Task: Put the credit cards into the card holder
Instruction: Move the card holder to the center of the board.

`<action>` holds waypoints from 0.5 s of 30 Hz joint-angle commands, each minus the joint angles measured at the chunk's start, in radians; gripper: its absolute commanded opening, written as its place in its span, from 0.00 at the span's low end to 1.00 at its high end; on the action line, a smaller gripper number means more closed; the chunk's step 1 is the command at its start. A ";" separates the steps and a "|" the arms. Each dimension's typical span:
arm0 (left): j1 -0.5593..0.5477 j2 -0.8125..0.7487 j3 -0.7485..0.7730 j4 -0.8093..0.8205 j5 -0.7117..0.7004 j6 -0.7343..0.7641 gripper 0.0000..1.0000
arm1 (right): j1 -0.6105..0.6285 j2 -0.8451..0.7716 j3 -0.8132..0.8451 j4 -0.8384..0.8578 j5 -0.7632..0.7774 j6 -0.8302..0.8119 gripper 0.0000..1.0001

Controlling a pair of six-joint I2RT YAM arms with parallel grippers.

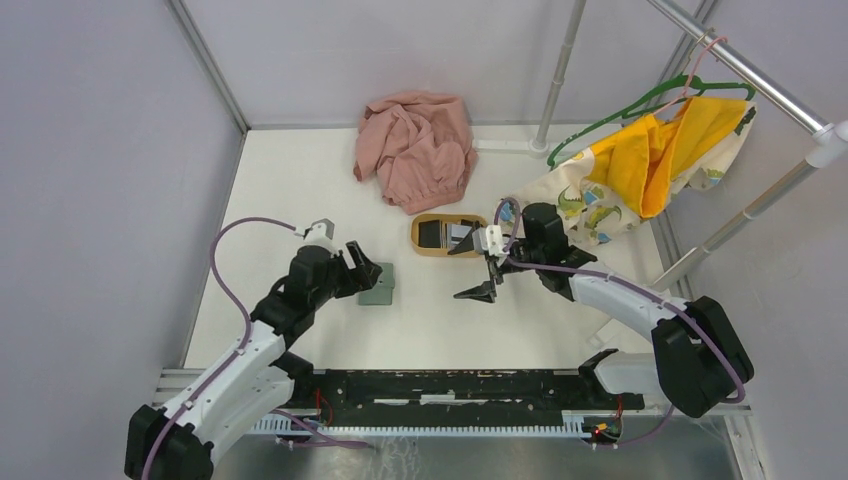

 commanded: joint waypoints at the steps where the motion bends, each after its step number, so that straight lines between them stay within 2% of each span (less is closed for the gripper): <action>1: 0.000 0.030 -0.098 0.307 -0.059 0.041 0.85 | 0.024 -0.032 -0.023 0.032 0.005 -0.104 0.98; 4: 0.008 0.096 -0.144 0.390 -0.041 0.029 0.77 | 0.038 -0.017 -0.017 0.021 0.042 -0.108 0.98; 8: 0.051 0.163 -0.172 0.467 -0.012 0.019 0.73 | 0.057 0.006 -0.014 0.018 0.085 -0.107 0.96; 10: 0.092 0.211 -0.173 0.497 0.039 0.022 0.70 | 0.072 0.016 -0.012 0.017 0.103 -0.109 0.93; 12: 0.139 0.256 -0.176 0.518 0.104 0.013 0.61 | 0.085 0.027 -0.009 0.012 0.112 -0.114 0.91; 15: 0.185 0.308 -0.174 0.522 0.167 0.005 0.59 | 0.108 0.045 0.002 -0.018 0.121 -0.139 0.90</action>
